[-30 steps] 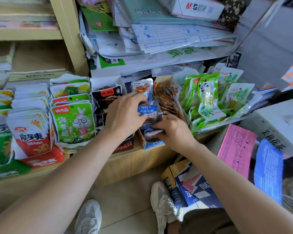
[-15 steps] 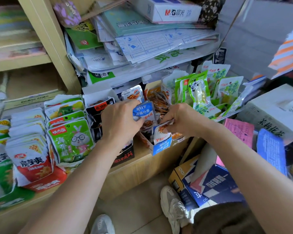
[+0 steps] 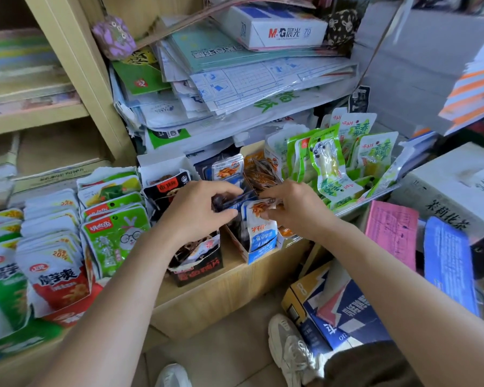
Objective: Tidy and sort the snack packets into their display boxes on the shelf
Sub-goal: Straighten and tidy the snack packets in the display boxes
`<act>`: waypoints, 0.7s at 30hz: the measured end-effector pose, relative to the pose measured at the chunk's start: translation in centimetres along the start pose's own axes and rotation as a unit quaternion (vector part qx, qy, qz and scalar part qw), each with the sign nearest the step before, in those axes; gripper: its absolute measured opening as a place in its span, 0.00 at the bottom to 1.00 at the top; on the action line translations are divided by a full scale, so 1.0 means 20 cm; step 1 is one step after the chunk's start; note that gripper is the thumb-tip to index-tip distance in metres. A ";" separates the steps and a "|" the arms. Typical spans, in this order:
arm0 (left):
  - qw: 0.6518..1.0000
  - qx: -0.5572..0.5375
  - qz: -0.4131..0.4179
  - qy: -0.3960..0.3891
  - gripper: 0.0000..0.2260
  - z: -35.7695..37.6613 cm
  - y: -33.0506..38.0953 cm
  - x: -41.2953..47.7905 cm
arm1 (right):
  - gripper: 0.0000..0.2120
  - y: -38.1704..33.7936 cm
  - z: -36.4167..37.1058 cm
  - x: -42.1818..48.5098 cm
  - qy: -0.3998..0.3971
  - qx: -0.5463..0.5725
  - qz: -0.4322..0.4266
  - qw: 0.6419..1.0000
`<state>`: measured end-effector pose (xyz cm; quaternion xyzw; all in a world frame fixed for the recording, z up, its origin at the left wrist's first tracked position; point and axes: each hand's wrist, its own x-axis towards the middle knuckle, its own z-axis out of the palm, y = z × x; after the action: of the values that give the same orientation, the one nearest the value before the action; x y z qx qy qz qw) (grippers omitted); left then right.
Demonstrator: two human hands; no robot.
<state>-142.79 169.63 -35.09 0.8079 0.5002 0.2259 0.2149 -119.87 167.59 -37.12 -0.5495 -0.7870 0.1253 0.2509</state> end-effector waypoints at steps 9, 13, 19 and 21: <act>0.987 0.136 0.070 0.045 0.22 0.08 0.05 0.02 | 0.22 0.02 0.16 -0.01 0.071 -0.041 -0.027 0.996; 0.981 0.182 0.026 0.059 0.18 0.12 0.06 0.02 | 0.34 -0.02 0.21 -0.08 0.091 -0.015 0.027 0.995; 0.992 0.122 -0.018 0.008 0.20 0.09 0.05 0.04 | 0.19 -0.11 0.33 -0.30 0.193 0.021 0.007 0.981; 0.994 0.103 -0.023 -0.037 0.21 0.05 0.05 0.03 | 0.25 -0.12 0.41 -0.36 0.123 0.000 0.006 0.992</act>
<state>-141.19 169.70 -35.18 0.8217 0.5310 0.1381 0.1542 -124.13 160.73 -44.68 -0.5657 -0.7467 0.0579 0.3450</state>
